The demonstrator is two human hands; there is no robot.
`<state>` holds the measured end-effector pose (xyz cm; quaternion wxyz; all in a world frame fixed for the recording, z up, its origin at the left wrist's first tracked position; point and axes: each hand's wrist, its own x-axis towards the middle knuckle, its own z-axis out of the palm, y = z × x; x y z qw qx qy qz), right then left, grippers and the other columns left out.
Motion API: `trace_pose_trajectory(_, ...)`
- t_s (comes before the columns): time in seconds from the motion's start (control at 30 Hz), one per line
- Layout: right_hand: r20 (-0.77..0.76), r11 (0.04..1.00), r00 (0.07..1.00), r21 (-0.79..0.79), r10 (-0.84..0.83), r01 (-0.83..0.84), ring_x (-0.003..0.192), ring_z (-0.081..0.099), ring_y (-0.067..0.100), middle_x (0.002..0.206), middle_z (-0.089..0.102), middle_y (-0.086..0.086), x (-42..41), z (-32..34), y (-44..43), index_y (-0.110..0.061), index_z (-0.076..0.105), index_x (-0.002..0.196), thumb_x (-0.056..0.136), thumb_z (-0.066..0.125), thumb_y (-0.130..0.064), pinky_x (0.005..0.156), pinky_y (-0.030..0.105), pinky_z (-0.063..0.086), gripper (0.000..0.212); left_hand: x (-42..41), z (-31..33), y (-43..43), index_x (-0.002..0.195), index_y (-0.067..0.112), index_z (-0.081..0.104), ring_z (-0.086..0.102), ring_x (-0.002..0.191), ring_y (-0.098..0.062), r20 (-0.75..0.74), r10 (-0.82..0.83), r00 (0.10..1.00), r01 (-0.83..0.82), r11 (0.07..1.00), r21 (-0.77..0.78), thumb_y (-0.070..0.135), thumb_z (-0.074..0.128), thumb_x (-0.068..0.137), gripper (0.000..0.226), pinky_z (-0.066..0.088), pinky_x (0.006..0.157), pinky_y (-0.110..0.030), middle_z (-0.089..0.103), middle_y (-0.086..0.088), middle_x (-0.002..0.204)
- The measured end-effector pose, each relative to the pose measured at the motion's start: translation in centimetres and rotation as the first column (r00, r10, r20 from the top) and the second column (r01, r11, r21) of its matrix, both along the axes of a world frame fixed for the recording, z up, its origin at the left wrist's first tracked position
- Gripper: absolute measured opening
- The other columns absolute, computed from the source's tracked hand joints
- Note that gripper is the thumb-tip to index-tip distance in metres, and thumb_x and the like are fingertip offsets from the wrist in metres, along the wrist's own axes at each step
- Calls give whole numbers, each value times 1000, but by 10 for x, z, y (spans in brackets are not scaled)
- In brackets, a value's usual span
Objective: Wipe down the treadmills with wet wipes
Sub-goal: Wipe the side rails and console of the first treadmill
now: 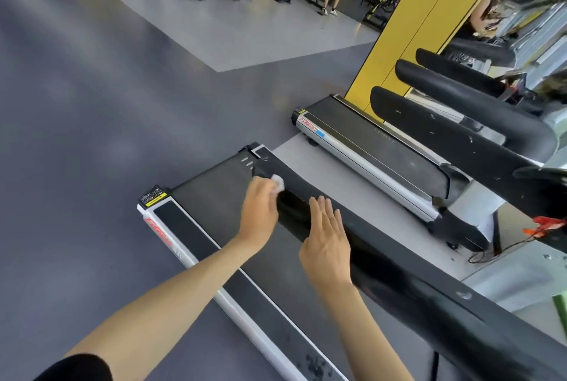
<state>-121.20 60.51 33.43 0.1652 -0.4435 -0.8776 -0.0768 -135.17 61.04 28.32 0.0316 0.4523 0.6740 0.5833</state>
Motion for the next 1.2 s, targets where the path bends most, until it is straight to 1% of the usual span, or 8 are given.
trace_pose_trajectory(0.1,60,1000,998,8,-7,7,120,57,36,126,60,25,0,-1,1,6,59,124,48,68,13,102,49,40,76,-30,0,14,73,13,40,41,74,-17,306,261,916,-228,964,-138,2,39,96,25,35,69,-28,46,-10,85)
trace_pose_trajectory(0.3,162,998,986,49,27,-36,120,57,39,127,58,28,5,-3,6,5,61,123,43,72,13,101,50,39,82,-9,-7,-6,90,25,49,48,85,-11,-74,-43,996,42,999,-22,1,48,95,24,44,71,-17,44,8,92)
trace_pose_trajectory(0.47,216,997,976,66,15,-30,121,56,38,128,57,28,5,-4,7,3,61,124,45,74,10,102,49,38,80,-43,-3,19,93,8,57,50,85,-19,90,204,975,-197,977,-82,-6,46,91,18,43,66,-28,49,-2,97)
trace_pose_trajectory(0.57,212,996,977,74,28,-45,122,55,40,129,56,29,7,-5,7,4,61,124,46,72,11,102,50,37,79,-31,-13,11,89,10,56,48,86,-16,66,185,981,-182,982,-57,-8,47,90,20,41,69,-23,49,1,95)
trace_pose_trajectory(0.73,158,993,986,106,44,-61,122,53,42,129,55,31,8,-9,8,6,60,124,47,69,15,103,52,35,78,15,-43,-20,82,22,51,49,89,-10,-8,-77,997,75,983,-169,-3,45,90,27,41,75,-19,48,8,95)
trace_pose_trajectory(0.87,146,993,989,109,33,-49,121,55,41,128,56,30,7,-10,8,6,60,123,47,70,15,102,51,36,78,-16,-22,1,89,9,59,50,82,-13,149,144,978,-140,989,-41,5,48,95,13,42,72,-21,51,0,95)
trace_pose_trajectory(1.0,94,993,995,111,31,-41,122,54,42,128,55,31,5,-11,7,8,59,123,49,68,18,103,53,35,76,-19,-10,12,95,8,60,51,86,-16,154,244,958,-244,970,-18,-11,51,87,23,45,69,-23,53,-1,97)
trace_pose_trajectory(1.2,20,994,999,100,36,-38,124,52,43,130,54,31,5,-14,7,8,57,125,55,63,22,105,53,35,71,45,-56,-19,97,12,68,57,85,-10,173,47,984,-32,996,-87,-5,56,88,22,45,78,-12,59,0,95)
